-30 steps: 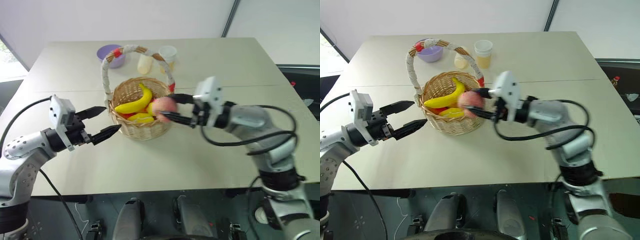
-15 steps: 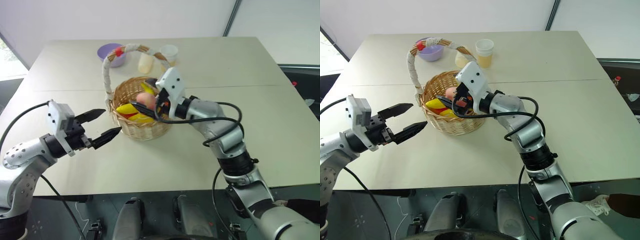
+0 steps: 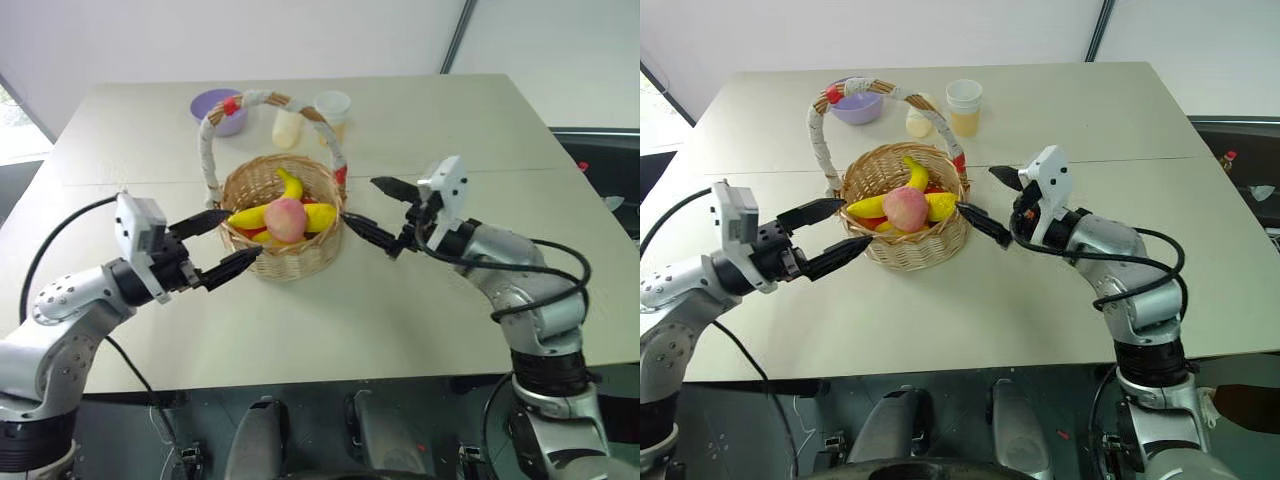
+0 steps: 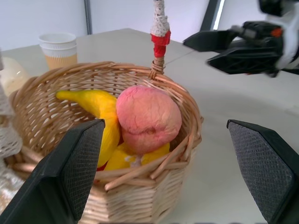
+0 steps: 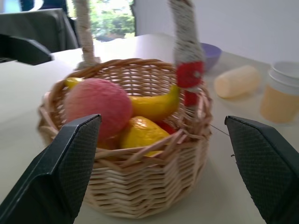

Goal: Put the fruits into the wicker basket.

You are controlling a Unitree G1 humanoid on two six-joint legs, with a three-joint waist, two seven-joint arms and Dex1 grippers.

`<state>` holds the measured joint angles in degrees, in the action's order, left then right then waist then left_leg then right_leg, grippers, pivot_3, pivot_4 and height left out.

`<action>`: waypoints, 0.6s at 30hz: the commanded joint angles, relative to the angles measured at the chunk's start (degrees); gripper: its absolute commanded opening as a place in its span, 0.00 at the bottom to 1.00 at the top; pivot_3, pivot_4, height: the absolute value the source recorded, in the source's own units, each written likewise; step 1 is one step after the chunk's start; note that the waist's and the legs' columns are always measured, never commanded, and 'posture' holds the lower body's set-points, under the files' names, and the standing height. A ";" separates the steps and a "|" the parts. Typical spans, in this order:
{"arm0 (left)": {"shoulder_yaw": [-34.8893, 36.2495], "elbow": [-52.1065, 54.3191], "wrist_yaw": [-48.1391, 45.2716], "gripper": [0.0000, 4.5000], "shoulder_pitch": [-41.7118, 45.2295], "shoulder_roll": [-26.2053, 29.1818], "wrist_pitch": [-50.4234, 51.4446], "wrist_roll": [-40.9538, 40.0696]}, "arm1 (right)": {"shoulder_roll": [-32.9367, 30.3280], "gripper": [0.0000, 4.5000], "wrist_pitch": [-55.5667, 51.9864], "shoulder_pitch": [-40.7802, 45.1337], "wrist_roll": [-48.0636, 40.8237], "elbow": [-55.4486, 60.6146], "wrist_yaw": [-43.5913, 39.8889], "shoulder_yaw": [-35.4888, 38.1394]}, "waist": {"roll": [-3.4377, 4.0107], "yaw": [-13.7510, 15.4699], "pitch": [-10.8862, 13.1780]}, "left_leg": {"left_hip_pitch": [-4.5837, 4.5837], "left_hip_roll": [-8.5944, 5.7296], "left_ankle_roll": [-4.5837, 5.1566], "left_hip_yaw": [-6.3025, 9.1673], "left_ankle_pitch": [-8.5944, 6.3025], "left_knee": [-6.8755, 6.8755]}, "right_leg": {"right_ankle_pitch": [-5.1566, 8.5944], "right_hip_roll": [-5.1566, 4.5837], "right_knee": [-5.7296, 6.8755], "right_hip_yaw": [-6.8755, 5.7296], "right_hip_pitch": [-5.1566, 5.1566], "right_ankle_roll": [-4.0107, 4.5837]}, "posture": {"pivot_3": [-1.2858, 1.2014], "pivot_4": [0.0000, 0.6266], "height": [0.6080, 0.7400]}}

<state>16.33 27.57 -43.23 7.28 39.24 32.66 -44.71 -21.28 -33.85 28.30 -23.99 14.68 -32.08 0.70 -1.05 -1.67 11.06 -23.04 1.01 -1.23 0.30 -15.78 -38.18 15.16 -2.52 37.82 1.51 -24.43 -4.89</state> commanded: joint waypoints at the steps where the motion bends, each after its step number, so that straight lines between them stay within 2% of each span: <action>1: -0.74 0.82 0.50 1.00 1.36 -0.44 -0.06 -0.65 | 3.93 0.98 4.86 4.54 2.59 -5.39 3.33 -0.81 | 0.00 -0.15 0.00 | -0.01 -0.01 -0.01 0.00 0.01 0.00 | 0.00 -0.02 0.00 0.00 -0.01 0.00 | 0.52 0.24 1.00; 4: -1.22 0.99 0.77 1.00 1.80 -0.90 -0.01 -0.58 | 7.23 0.98 8.30 7.29 4.60 -11.22 4.11 -2.09 | 0.00 -0.34 0.00 | -0.03 -0.02 -0.02 0.01 0.01 0.00 | 0.00 -0.04 0.01 -0.01 -0.01 0.00 | 0.52 0.24 1.00; 7: -1.71 1.82 1.70 1.00 1.72 -1.78 -0.04 -0.64 | 8.69 0.81 9.90 8.29 4.68 -13.92 3.27 -2.23 | 0.00 -0.34 0.00 | -0.06 -0.02 -0.02 0.03 0.01 0.00 | 0.00 -0.09 0.01 -0.01 -0.01 0.00 | 0.52 0.24 1.00; 14: -2.09 2.81 2.32 1.00 0.78 -2.61 0.01 -0.77 | 8.81 0.01 9.86 8.08 3.39 -12.95 2.62 -0.88 | 0.00 -0.41 0.00 | -0.08 -0.05 -0.02 0.04 0.01 0.00 | 0.00 -0.16 0.01 -0.02 -0.02 -0.01 | 0.52 0.24 1.00; 18: -2.70 2.37 2.00 1.00 1.28 -3.06 -0.05 -0.82 | 8.45 0.01 10.00 7.30 2.92 -10.96 2.66 -0.10 | 0.00 -0.57 0.00 | -0.08 -0.05 -0.02 0.04 0.01 0.00 | 0.00 -0.15 0.01 -0.02 -0.03 -0.01 | 0.52 0.24 1.00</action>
<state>13.59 28.32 -41.05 8.00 36.00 33.17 -44.71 -12.86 -25.03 34.84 -19.47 -0.24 -29.22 -1.14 -1.04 -2.23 11.06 -23.13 0.97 -1.24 0.34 -15.78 -38.18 15.16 -2.66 37.83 1.50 -24.46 -4.90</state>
